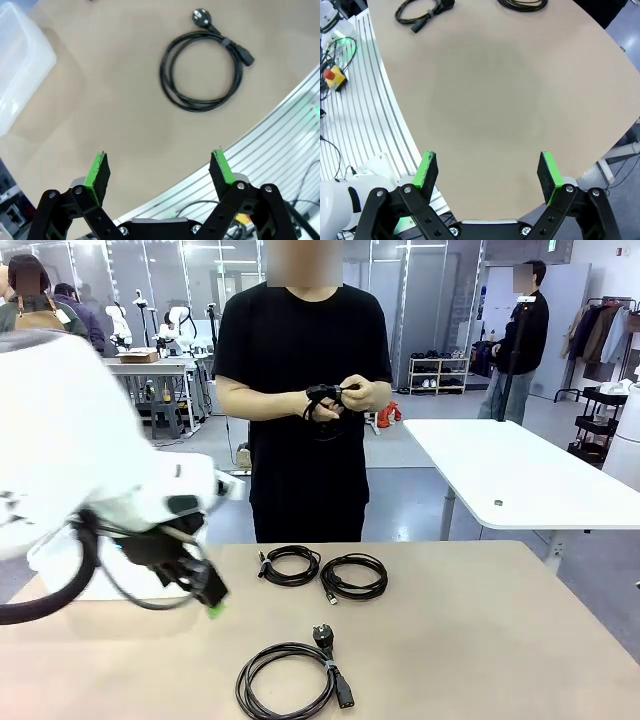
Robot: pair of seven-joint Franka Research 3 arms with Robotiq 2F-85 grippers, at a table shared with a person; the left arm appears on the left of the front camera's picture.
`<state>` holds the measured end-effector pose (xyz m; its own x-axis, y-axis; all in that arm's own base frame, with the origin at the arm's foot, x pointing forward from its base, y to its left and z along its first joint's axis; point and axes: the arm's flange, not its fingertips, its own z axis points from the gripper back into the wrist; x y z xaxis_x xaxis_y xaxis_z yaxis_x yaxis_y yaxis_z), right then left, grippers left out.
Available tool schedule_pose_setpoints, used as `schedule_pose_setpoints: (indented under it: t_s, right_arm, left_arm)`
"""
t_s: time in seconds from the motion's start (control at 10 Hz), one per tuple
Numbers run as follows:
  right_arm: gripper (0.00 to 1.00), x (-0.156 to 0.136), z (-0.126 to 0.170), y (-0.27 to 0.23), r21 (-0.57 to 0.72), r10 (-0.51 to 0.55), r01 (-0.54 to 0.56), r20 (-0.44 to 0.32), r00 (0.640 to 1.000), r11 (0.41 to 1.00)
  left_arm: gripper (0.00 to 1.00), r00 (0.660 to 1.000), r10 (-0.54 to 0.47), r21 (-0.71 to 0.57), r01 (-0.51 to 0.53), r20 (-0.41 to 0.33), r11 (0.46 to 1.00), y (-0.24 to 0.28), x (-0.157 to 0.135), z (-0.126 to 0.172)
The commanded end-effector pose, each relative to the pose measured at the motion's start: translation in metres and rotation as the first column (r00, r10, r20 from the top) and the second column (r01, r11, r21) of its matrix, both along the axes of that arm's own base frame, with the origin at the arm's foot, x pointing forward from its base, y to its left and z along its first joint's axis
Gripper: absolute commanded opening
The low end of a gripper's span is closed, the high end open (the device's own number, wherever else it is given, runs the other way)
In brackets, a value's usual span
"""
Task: Organize and store the cables.
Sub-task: Place the Power Cable into the Organizing box.
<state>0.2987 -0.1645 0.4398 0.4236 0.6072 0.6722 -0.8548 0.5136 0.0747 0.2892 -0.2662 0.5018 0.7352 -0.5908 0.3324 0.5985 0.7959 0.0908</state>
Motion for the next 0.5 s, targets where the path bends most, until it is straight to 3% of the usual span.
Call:
schedule_pose_setpoints:
  t_s: [0.0, 0.1, 0.2, 0.4]
  right_arm:
    - [1.0, 0.0, 0.0, -0.001, 0.006, 0.005, -0.005, 0.002, 1.0, 1.0]
    - [1.0, 0.0, 0.0, -0.001, 0.006, 0.005, -0.005, 0.002, 1.0, 1.0]
    - [1.0, 0.0, 0.0, -0.001, 0.006, 0.005, -0.005, 0.002, 1.0, 1.0]
    - [1.0, 0.0, 0.0, -0.001, 0.006, 0.005, -0.005, 0.002, 1.0, 1.0]
  left_arm:
    - [1.0, 0.992, 0.079, 0.061, -0.073, -0.095, 0.995, -0.053, 0.023, -0.006]
    - [1.0, 0.984, 0.152, 0.063, -0.147, -0.092, 0.987, -0.078, 0.027, -0.022]
    - [1.0, 0.962, 0.268, 0.092, -0.263, -0.043, 0.96, -0.096, 0.026, -0.038]
    - [1.0, 0.94, 0.336, 0.05, -0.333, -0.068, 0.942, -0.128, 0.026, -0.07]
